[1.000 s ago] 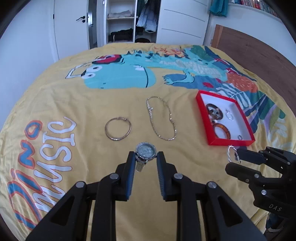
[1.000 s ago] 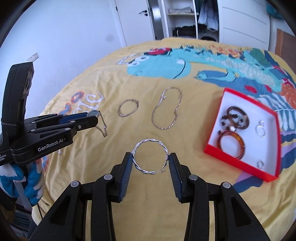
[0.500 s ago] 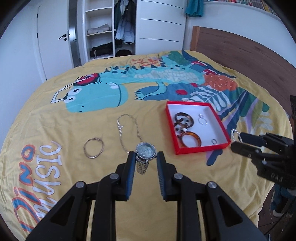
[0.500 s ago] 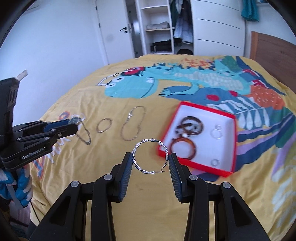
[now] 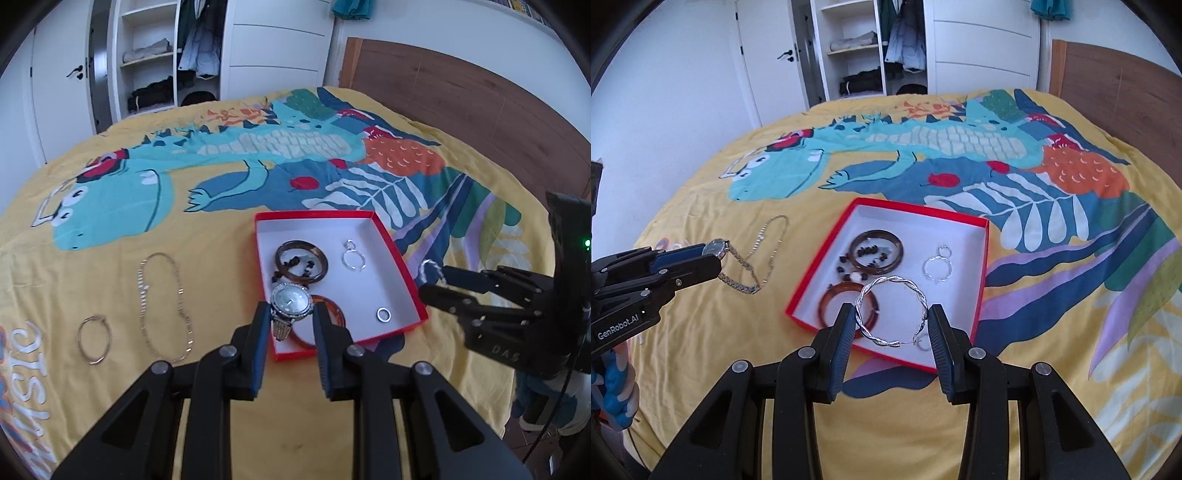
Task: Organize jewelry
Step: 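Carry the watch and twisted hoop over the red box with both tools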
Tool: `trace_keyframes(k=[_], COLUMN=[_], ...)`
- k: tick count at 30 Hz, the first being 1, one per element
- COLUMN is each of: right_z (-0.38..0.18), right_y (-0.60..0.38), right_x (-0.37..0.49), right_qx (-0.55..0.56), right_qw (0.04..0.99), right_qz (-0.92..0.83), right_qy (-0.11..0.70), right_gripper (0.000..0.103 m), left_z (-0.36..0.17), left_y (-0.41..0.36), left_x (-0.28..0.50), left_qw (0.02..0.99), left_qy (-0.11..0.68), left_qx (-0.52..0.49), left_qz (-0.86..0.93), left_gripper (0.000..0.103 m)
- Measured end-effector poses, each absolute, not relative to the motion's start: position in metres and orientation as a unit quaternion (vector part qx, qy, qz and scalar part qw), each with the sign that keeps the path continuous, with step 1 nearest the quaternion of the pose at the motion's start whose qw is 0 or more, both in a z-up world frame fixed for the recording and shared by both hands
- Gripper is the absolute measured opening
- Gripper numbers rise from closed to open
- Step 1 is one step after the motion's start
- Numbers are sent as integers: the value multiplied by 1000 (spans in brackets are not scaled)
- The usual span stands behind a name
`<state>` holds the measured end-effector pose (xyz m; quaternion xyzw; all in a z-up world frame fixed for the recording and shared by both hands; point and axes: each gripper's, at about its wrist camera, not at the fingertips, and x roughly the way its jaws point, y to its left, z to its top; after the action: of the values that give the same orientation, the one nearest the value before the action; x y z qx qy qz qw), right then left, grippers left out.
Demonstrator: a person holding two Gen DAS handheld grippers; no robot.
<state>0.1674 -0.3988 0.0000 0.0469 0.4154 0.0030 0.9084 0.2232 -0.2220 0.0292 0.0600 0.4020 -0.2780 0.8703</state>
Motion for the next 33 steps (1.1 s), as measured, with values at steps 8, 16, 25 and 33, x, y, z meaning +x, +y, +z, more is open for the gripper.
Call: trace_keyframes(k=[8,16,25,33], right_z=[-37,-67,-86,-98], right_y=[-410,-411,-417,-421], right_x=[203,223,240,251], right_qx=[48,49,44,29], right_qw=[898,888,877,868], right_qz=[12,20,13,8], right_qy=[437,457,478,496], right_gripper=[40,40,40,40], left_z=[-12,-42,-62,-79], left_y=[-254,-269,-286,-290], left_x=[248,256,257,259], left_qw=[853,840,830,820], left_qy=[429,449,459,476], left_qx=[63,70,88,90], left_qz=[-289,-297,-303,-304], left_gripper=[22,22,22,22])
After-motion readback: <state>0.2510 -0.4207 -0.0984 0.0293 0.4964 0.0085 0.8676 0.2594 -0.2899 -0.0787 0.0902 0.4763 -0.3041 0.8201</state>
